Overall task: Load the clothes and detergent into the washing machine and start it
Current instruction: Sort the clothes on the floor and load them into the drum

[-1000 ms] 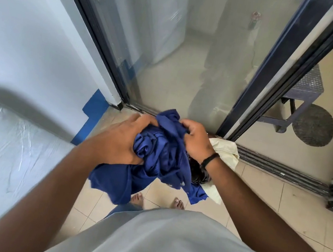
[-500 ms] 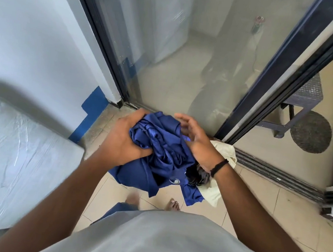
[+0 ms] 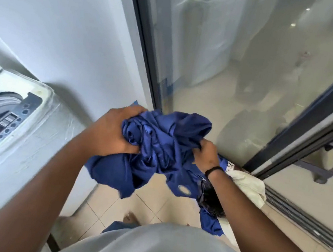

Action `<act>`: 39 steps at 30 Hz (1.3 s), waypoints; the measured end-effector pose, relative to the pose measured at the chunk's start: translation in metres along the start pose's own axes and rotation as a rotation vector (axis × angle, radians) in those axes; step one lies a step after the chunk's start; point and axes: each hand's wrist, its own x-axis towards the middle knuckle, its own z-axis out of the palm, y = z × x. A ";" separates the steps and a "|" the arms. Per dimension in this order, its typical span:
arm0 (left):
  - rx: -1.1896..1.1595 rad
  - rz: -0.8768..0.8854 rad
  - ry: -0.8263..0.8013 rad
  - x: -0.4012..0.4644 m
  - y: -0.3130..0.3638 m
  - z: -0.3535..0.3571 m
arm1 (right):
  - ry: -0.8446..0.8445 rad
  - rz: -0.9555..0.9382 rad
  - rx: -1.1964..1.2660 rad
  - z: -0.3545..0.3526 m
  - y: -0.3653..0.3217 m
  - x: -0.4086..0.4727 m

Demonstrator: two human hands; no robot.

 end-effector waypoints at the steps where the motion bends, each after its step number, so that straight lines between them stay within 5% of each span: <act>1: 0.076 -0.021 -0.015 -0.005 -0.006 -0.006 | 0.027 -0.036 0.041 -0.003 -0.017 0.005; 5: 0.201 -0.019 0.093 -0.021 -0.029 -0.011 | 0.111 -0.326 0.054 -0.002 -0.114 -0.001; 8: 0.097 0.018 0.298 -0.030 -0.038 -0.018 | 0.018 -0.640 0.039 0.021 -0.181 -0.023; 11: 0.031 0.037 0.312 -0.046 -0.055 -0.045 | -0.110 -0.796 0.007 0.036 -0.226 -0.030; 15: 0.116 0.005 0.426 -0.065 -0.076 -0.074 | -0.357 -0.812 -0.085 0.046 -0.264 -0.022; 17: 0.114 0.006 0.500 -0.069 -0.083 -0.079 | -0.456 -0.759 0.073 0.050 -0.271 -0.022; 20: 0.053 -0.004 0.619 -0.077 -0.099 -0.097 | -0.326 -0.516 0.440 0.075 -0.266 -0.007; 22: -0.031 0.010 0.685 -0.084 -0.106 -0.113 | -0.177 -0.440 0.371 0.099 -0.249 0.015; 25: -0.132 0.069 0.761 -0.096 -0.113 -0.140 | -0.318 -0.361 0.158 0.137 -0.227 0.041; 30: -0.256 0.159 0.894 -0.122 -0.124 -0.184 | -0.524 -0.468 -0.207 0.203 -0.255 0.037; 35: -0.244 0.171 0.929 -0.144 -0.144 -0.217 | -0.381 -0.641 -0.256 0.267 -0.303 0.044; 39: -0.107 0.092 0.950 -0.173 -0.174 -0.239 | -0.332 -0.408 0.170 0.278 -0.337 0.058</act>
